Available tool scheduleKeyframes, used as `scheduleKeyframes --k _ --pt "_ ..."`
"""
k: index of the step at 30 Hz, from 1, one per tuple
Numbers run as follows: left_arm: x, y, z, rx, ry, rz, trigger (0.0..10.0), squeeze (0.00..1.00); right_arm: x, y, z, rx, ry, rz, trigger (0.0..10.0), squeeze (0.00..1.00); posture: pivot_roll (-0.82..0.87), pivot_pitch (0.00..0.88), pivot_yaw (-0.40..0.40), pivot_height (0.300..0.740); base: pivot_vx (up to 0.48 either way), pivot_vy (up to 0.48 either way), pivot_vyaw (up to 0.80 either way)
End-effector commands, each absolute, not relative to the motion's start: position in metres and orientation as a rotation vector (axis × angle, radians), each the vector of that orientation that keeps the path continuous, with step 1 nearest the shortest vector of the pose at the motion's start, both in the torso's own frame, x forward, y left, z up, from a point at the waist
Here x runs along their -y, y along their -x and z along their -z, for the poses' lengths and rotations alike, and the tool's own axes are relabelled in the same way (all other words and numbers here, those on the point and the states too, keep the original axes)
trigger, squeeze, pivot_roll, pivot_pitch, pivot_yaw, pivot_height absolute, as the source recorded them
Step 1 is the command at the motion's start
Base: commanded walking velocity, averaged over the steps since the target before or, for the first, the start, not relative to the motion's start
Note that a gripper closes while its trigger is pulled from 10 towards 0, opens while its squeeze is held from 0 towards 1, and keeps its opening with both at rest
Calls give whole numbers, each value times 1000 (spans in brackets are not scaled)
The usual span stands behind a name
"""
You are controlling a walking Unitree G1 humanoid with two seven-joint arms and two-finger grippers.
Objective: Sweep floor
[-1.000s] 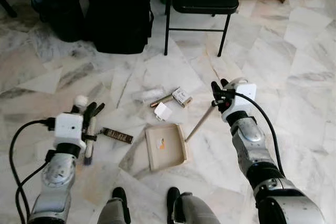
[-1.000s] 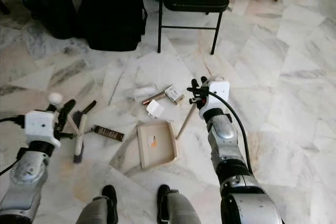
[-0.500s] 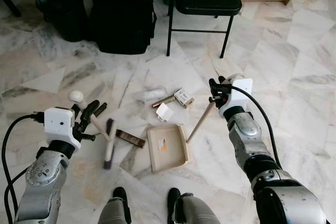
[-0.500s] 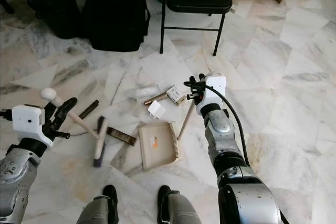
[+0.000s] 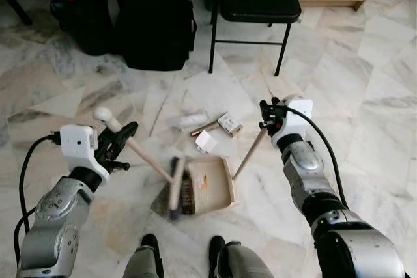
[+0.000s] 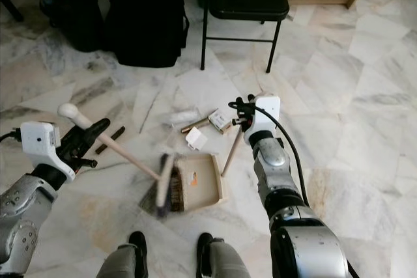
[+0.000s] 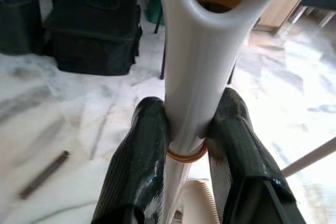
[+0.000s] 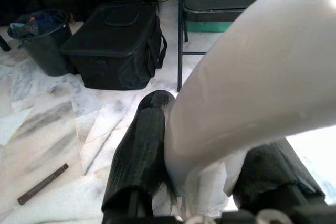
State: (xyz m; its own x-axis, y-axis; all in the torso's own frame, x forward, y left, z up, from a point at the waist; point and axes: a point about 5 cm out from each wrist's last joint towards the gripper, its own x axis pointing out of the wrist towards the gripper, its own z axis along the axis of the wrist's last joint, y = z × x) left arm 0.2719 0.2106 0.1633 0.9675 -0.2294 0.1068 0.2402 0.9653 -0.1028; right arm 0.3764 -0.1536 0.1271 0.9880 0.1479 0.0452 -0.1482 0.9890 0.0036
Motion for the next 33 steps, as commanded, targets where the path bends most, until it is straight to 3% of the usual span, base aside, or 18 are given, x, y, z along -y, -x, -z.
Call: scheduleKeyframes --k 1,5,15,19,26,33 --pt "-209 -268 -167 100 171 254 10000 0 151 -374 -118 1 -41 -144 10000 0 93 243 -48 740 0 0 0" --pt "-207 -267 -168 100 198 256 10000 0 151 -375 -118 2 -41 -145 10000 0 97 240 -48 740 0 0 0" --pt "-197 -270 -193 188 535 226 10000 0 146 -376 -120 4 -53 -147 10000 0 116 207 -42 740 0 0 0" --pt "-193 -272 -196 200 590 225 10000 0 145 -377 -121 7 -58 -147 10000 0 120 188 -41 740 0 0 0" --pt "-201 -277 -207 266 513 131 10000 0 143 -378 -125 26 -65 -147 10000 0 109 157 -38 740 0 0 0" --pt "-211 -279 -231 396 254 -15 10000 0 141 -378 -128 50 -71 -152 10000 0 98 117 -31 740 0 0 0"
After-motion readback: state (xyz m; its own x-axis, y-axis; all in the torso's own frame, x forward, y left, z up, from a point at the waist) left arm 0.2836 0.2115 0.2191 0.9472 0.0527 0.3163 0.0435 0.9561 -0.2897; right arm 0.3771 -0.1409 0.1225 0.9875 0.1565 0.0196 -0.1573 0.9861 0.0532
